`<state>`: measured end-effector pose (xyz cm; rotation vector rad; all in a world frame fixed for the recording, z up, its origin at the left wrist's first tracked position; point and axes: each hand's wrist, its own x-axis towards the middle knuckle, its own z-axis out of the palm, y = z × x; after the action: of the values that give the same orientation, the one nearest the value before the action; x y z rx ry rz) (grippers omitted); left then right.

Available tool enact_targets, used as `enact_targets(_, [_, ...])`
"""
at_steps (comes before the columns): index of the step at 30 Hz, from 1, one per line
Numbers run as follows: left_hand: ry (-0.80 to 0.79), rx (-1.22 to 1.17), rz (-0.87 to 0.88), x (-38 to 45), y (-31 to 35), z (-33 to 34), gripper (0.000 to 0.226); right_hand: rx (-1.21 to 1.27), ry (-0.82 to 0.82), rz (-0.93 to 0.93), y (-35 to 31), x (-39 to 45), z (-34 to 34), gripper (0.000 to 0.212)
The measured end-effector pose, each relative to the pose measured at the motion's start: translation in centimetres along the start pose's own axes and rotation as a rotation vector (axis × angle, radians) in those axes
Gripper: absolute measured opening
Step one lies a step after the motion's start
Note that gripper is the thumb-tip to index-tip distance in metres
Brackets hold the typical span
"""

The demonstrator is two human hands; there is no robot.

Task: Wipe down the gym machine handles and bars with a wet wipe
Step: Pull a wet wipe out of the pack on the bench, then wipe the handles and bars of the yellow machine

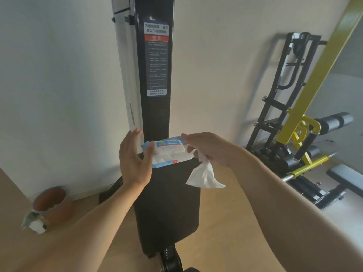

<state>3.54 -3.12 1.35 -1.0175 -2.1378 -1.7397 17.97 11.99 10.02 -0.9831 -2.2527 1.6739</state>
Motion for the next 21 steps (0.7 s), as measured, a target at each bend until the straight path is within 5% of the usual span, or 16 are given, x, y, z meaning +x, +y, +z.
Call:
enact_targets(2, [0.043, -0.083, 0.144, -1.7, 1.6, 0.4, 0.067, 0.392, -0.16, -0.011, 0.5, -1.9, -0.9, 0.036])
enact_targets(5, [-0.237, -0.328, 0.062, -4.3, 5.4, 1.7, 0.051, 0.674, -0.201, -0.079, 2.0, -4.0, -1.4, 0.034])
enact_targets(9, [-0.595, -0.447, -0.186, -8.0, 7.8, 5.0, 0.022, 0.703, 0.097, -0.152, 5.3, -6.5, -2.1, 0.023])
enact_targets(15, [-0.722, -0.481, -0.301, -12.6, 9.2, 9.1, 0.016, 0.745, 0.415, -0.092, 11.3, -10.9, -5.2, 0.036])
enact_targets(21, [-0.775, -0.464, -0.367, -16.1, 12.3, 13.5, 0.017, 0.69, 0.515, -0.094, 17.2, -14.6, -10.3, 0.025])
